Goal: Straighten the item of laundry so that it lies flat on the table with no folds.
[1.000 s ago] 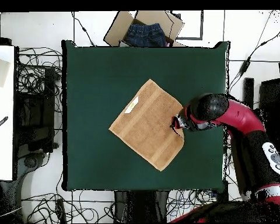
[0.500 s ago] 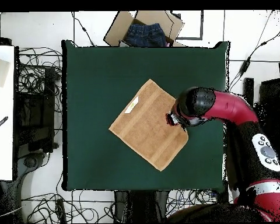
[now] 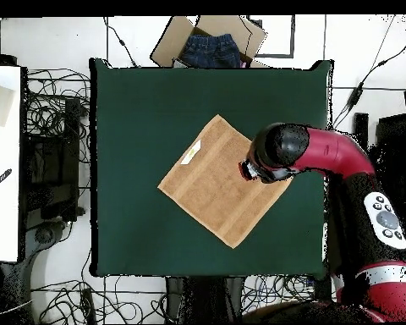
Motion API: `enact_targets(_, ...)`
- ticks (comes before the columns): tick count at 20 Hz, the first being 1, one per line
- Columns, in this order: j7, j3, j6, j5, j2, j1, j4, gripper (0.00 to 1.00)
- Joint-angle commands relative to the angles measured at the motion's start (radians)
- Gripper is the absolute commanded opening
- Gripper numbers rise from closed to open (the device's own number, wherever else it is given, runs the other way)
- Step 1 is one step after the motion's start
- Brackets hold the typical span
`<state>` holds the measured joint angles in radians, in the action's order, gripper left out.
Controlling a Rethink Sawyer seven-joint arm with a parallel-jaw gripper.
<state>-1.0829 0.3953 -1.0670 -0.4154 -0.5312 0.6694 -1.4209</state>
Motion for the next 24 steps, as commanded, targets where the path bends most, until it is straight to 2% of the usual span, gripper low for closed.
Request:
enact_targets(1, -0.021, -0.006, 0.099, -0.058, -0.001, -0.009, -0.053, 1.0)
enact_targets(4, -0.066, -0.019, 0.082, -0.043, -0.028, -0.028, -0.073, 1.0)
enact_targets(8, -0.164, -0.037, 0.043, 0.019, -0.138, -0.061, -0.152, 1.0)
enact_targets(10, -0.198, -0.041, 0.108, 0.031, -0.184, -0.057, -0.226, 1.0)
enact_targets(15, -0.238, -0.06, 0.182, 0.04, -0.237, -0.056, -0.312, 1.0)
enact_targets(24, -0.235, -0.079, 0.24, 0.093, -0.26, -0.057, -0.367, 1.0)
